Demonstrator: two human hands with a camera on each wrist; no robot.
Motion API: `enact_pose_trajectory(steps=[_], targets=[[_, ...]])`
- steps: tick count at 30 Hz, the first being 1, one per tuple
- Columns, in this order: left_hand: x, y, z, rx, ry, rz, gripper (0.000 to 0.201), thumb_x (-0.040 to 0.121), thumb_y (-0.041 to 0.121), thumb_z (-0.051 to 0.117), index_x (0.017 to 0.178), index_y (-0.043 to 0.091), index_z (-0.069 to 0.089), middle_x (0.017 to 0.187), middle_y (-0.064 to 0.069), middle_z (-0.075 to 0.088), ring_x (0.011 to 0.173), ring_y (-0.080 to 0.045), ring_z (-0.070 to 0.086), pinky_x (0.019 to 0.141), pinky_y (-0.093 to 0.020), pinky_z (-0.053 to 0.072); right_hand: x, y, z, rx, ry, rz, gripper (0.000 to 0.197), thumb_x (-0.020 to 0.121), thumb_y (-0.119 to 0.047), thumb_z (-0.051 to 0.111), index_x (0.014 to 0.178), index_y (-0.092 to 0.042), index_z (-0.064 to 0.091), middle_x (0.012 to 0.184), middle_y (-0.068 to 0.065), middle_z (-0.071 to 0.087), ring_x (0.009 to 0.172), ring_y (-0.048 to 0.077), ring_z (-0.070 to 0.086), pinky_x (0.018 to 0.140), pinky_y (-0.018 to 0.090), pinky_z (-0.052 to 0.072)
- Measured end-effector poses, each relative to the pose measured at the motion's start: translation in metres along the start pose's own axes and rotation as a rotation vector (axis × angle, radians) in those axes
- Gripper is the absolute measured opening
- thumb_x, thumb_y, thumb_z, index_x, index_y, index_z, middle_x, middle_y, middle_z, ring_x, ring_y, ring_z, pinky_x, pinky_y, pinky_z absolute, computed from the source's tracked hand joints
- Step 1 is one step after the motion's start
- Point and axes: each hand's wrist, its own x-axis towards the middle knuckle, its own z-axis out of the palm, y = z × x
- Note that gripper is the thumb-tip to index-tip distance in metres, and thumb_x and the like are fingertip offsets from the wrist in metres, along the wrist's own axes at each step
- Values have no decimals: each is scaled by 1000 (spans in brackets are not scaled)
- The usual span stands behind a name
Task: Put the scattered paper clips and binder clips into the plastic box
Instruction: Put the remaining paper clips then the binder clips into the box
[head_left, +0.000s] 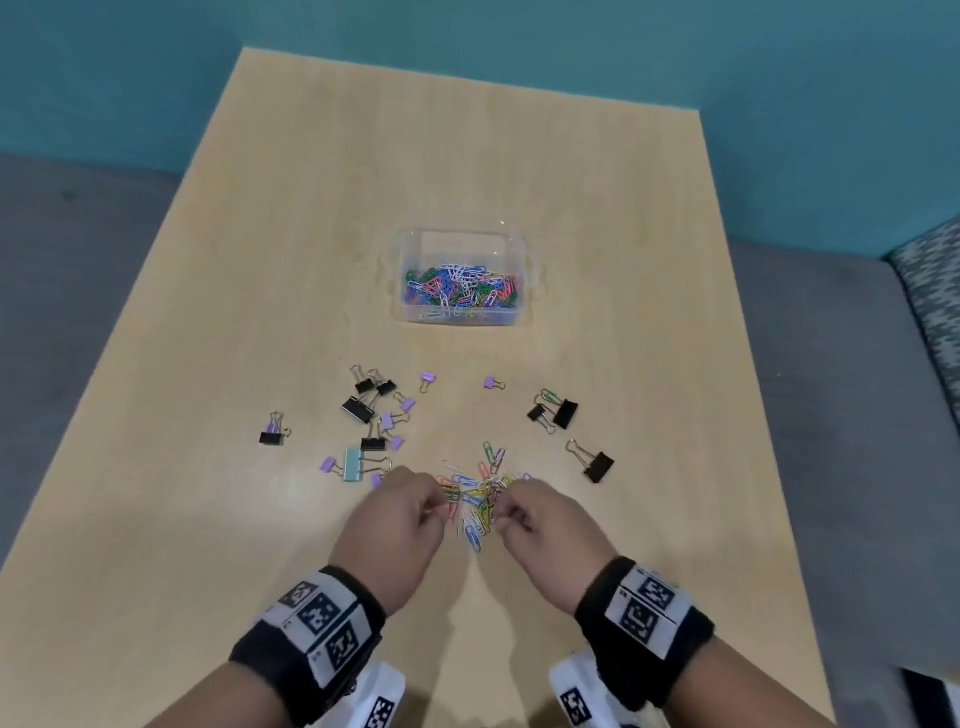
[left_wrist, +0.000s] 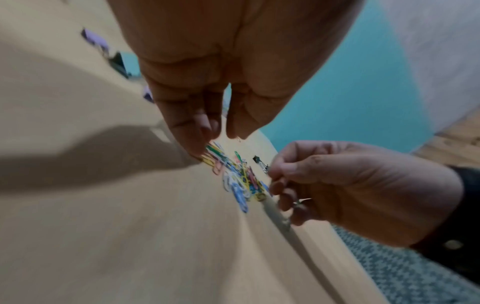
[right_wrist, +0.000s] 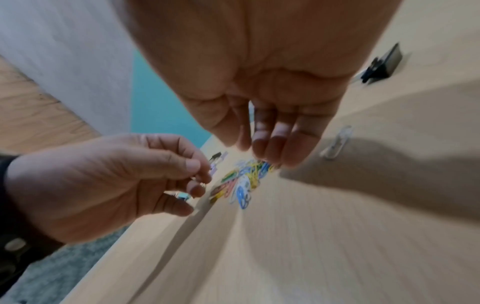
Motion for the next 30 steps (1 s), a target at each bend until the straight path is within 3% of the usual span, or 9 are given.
enact_pose_trajectory(steps=[2, 5, 10, 13, 16, 19, 25, 30], targets=[[-6, -7, -4, 81, 55, -11, 27, 80, 21, 67, 107, 23, 62, 102, 5, 52, 93, -17, 55, 84, -33, 46, -13, 11, -1, -48, 133, 91, 19, 84, -21, 56, 103, -24, 55, 98, -5, 48, 90, 16, 53, 80, 29, 44], [-13, -11, 1, 161, 33, -19, 65, 77, 31, 70, 136, 23, 44, 121, 2, 44, 112, -19, 39, 95, -27, 35, -28, 23, 3, -91, 165, 216, 52, 80, -24, 62, 129, -26, 43, 109, -4, 35, 105, 23, 45, 87, 28, 39], [-3, 5, 24, 294, 23, 66, 80, 74, 35, 71, 143, 24, 32, 127, 1, 38, 112, -18, 27, 93, -23, 28, 2, 11, 18, -247, 196, 88, 82, 77, -34, 67, 146, -29, 22, 128, -1, 32, 112, 24, 31, 96, 32, 35], [9, 11, 33, 341, 43, 63, 67, 79, 31, 67, 138, 23, 38, 126, -1, 40, 110, -20, 30, 92, -26, 33, 27, 0, 18, -381, 147, 17, 67, 83, -30, 61, 142, -26, 30, 137, 4, 33, 113, 27, 32, 95, 38, 39], [18, 12, 34, 322, 85, 71, 40, 81, 23, 64, 121, 21, 56, 114, -1, 44, 99, -19, 32, 81, -26, 34, 36, -6, 17, -400, 146, -38, 41, 83, -13, 52, 123, -22, 47, 126, 6, 39, 104, 25, 33, 85, 35, 41], [23, 10, 33, 319, 110, 72, 22, 80, 16, 63, 102, 20, 65, 102, 2, 44, 90, -16, 32, 75, -25, 33, 35, -5, 17, -439, 126, -73, 36, 81, -1, 48, 113, -18, 51, 118, 7, 42, 99, 25, 35, 77, 31, 37], [22, 12, 29, 335, 29, 92, 30, 83, 7, 53, 108, 22, 63, 102, -2, 48, 91, -21, 44, 74, -29, 41, 24, -8, 12, -463, 45, -83, 37, 79, 6, 41, 109, -15, 49, 112, 8, 43, 90, 23, 34, 71, 30, 32], [20, 12, 26, 371, -28, 94, 16, 85, 5, 54, 93, 17, 62, 94, -3, 48, 81, -23, 50, 61, -28, 32, 21, -9, 6, -405, -2, -12, 31, 77, 8, 42, 96, -15, 47, 99, 4, 39, 82, 22, 33, 65, 31, 27]])
